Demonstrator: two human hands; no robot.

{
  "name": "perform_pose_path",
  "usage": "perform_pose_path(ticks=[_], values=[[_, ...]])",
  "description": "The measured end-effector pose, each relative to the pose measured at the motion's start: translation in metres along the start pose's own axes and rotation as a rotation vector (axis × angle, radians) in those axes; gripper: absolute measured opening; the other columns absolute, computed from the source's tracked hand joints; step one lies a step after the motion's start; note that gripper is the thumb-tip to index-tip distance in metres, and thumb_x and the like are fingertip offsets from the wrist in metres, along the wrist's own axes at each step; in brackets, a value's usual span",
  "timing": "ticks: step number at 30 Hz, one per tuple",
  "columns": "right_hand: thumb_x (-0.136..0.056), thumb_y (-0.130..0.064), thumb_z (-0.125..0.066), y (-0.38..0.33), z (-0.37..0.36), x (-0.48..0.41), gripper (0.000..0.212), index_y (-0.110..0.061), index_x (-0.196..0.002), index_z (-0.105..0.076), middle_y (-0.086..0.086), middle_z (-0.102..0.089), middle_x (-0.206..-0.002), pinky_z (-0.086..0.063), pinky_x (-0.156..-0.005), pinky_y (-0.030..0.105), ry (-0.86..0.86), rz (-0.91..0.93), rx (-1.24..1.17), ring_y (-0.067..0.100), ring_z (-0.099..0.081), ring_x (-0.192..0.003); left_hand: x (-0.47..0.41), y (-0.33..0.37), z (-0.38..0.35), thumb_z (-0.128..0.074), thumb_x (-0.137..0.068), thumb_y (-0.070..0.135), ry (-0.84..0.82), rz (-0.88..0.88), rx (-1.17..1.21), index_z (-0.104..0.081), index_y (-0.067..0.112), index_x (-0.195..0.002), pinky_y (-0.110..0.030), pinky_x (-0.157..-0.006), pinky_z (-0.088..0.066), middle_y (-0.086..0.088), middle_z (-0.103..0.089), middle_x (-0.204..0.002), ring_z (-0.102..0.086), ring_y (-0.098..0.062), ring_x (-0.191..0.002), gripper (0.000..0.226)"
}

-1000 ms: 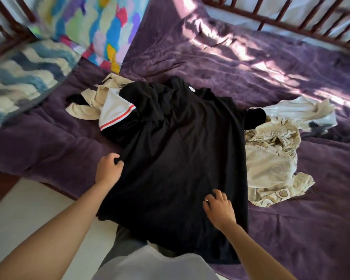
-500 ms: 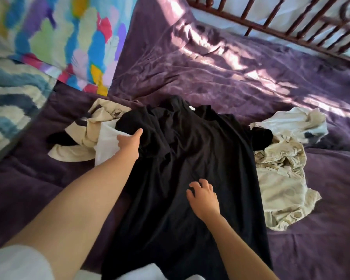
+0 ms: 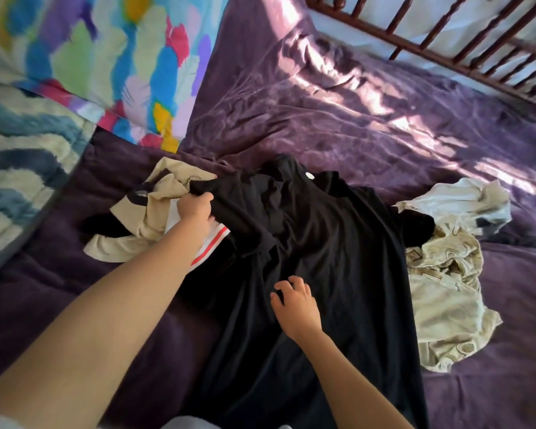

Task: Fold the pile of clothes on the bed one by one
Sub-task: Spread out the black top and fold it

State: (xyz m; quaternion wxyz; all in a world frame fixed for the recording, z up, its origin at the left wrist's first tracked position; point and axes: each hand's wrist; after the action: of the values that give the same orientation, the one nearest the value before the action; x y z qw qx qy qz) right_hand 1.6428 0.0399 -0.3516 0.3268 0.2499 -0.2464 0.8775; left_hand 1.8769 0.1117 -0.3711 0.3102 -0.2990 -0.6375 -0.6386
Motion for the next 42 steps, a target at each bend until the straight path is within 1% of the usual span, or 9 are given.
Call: perform_pose_path(ticks=[5, 7, 15, 21, 27, 32, 35, 38, 42], values=[[-0.100, -0.034, -0.035, 0.003, -0.001, -0.003, 0.040, -0.018, -0.136, -0.044, 0.000, -0.030, -0.147, -0.031, -0.108, 0.031, -0.017, -0.014, -0.001, 0.017, -0.030, -0.134, -0.022, 0.040, 0.050, -0.050, -0.090, 0.007, 0.190, -0.422, -0.279, -0.052, 0.001, -0.110, -0.038, -0.062, -0.054, -0.017, -0.053, -0.110, -0.056, -0.033, -0.095, 0.021], [-0.100, -0.034, -0.035, 0.003, -0.003, -0.003, 0.039, -0.018, -0.135, -0.045, -0.001, -0.031, -0.145, -0.031, -0.107, 0.030, -0.023, -0.012, -0.007, 0.017, -0.032, -0.132, -0.042, 0.054, 0.068, -0.055, -0.085, 0.008, 0.266, -0.540, -0.442, -0.054, -0.005, -0.104, -0.045, -0.077, -0.050, -0.027, -0.057, -0.109, -0.059, -0.039, -0.097, 0.024], [-0.100, -0.034, -0.036, 0.000, -0.017, -0.003, 0.039, -0.018, -0.134, -0.046, -0.001, -0.032, -0.143, -0.034, -0.105, 0.031, -0.066, -0.003, -0.040, 0.017, -0.036, -0.129, -0.032, 0.015, 0.062, -0.064, -0.088, 0.021, -0.209, 0.019, 0.020, -0.044, 0.027, -0.136, -0.040, -0.083, -0.051, -0.005, -0.060, -0.122, -0.059, -0.025, -0.106, 0.052], [-0.099, -0.034, -0.037, 0.017, -0.017, -0.004, 0.038, -0.017, -0.133, -0.046, -0.002, -0.035, -0.139, -0.039, -0.101, 0.032, -0.030, -0.064, -0.096, 0.016, -0.038, -0.126, -0.013, 0.004, 0.067, -0.049, -0.089, -0.008, -0.354, -0.062, 0.168, -0.051, 0.027, -0.126, -0.041, -0.083, -0.049, -0.004, -0.057, -0.122, -0.056, -0.024, -0.108, 0.052], [-0.099, -0.032, -0.040, 0.044, -0.023, 0.009, 0.035, -0.017, -0.130, -0.048, -0.004, -0.039, -0.136, -0.042, -0.097, 0.030, 0.010, -0.112, -0.154, 0.014, -0.041, -0.123, 0.014, 0.032, 0.030, -0.056, -0.080, -0.009, -0.129, -0.537, -0.282, -0.030, 0.019, -0.146, -0.034, -0.106, -0.038, -0.003, -0.042, -0.141, -0.044, -0.017, -0.126, 0.076], [-0.098, -0.032, -0.040, 0.074, -0.026, 0.027, 0.035, -0.018, -0.129, -0.049, -0.005, -0.039, -0.135, -0.044, -0.095, 0.029, 0.045, -0.148, -0.191, 0.012, -0.043, -0.120, 0.081, 0.020, -0.071, -0.057, -0.087, -0.002, -0.715, -0.477, -0.300, 0.004, 0.031, -0.149, -0.028, -0.093, -0.043, -0.007, -0.021, -0.154, -0.045, -0.017, -0.125, 0.092], [-0.098, -0.032, -0.041, 0.099, -0.025, 0.036, 0.035, -0.018, -0.130, -0.049, -0.005, -0.039, -0.135, -0.043, -0.095, 0.026, 0.076, -0.164, -0.207, 0.012, -0.044, -0.120, 0.090, -0.025, -0.104, -0.059, -0.090, 0.018, -0.794, -0.472, -0.690, 0.005, 0.032, -0.149, -0.031, -0.103, -0.034, -0.004, -0.009, -0.157, -0.033, -0.023, -0.136, 0.088], [-0.098, -0.031, -0.041, 0.127, -0.022, 0.042, 0.035, -0.019, -0.129, -0.050, -0.005, -0.040, -0.135, -0.041, -0.093, 0.022, 0.108, -0.191, -0.212, 0.012, -0.044, -0.120, 0.069, -0.074, -0.098, -0.056, -0.090, 0.036, -0.601, -0.580, -1.489, -0.001, 0.027, -0.150, -0.044, -0.110, -0.025, -0.003, -0.005, -0.158, -0.016, -0.032, -0.141, 0.081], [-0.098, -0.029, -0.043, 0.161, -0.024, 0.048, 0.033, -0.017, -0.126, -0.052, -0.002, -0.042, -0.132, -0.041, -0.094, 0.026, 0.110, -0.247, -0.242, 0.016, -0.046, -0.119, 0.057, -0.118, -0.063, -0.052, -0.092, 0.030, -0.363, -0.655, -1.991, -0.016, 0.022, -0.147, -0.040, -0.100, -0.035, -0.008, -0.030, -0.145, -0.029, -0.029, -0.131, 0.067]])
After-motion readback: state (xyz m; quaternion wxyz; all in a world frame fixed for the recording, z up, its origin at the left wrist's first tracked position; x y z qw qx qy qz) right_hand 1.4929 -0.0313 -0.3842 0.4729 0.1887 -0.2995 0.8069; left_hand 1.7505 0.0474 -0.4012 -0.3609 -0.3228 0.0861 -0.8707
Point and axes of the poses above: each hand's wrist, its own x-axis away from the middle knuckle, its own z-axis out of the back of the hand, y = z × x
